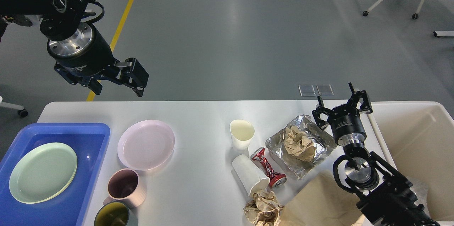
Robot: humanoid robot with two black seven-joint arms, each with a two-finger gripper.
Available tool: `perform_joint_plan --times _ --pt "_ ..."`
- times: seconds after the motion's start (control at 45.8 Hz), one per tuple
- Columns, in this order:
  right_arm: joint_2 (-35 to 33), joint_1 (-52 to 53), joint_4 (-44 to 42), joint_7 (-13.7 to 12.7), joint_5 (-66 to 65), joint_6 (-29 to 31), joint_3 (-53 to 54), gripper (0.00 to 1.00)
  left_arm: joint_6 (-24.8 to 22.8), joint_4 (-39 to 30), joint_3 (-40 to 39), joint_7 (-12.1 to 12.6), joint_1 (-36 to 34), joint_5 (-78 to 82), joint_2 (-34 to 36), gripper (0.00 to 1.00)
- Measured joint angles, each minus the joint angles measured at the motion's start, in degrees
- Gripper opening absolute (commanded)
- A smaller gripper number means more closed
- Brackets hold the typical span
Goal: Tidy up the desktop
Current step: 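Lower the left gripper onto the dark olive cup and grasp it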
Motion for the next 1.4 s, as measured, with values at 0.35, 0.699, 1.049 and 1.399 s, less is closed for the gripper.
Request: perform_joint_plan --times 0.35,0.699,1.049,1.399 --pt "0.0 0.0 -0.01 0.0 -0.01 0.0 0.0 1.0 0.01 -12.13 10.95 0.12 -12.12 -16.51 -6.44 0.96" --pt "0.0 0.0 0.0 0.0 -0.01 0.0 0.0 1.0 0.46 -11.89 9.57 -0.01 -7.74 -16.03 -6.96 0.96" --pt "0.0 0.0 0.11 0.0 -0.02 0.0 0.0 1.0 3.88 -9.95 3.69 0.31 11.33 -2.05 3.99 0.92" --pt "-0.01 0.0 0.12 0.0 0.05 0.0 0.0 1.0 18.07 -8.18 0.83 0.27 34.22 6.73 13.14 0.88"
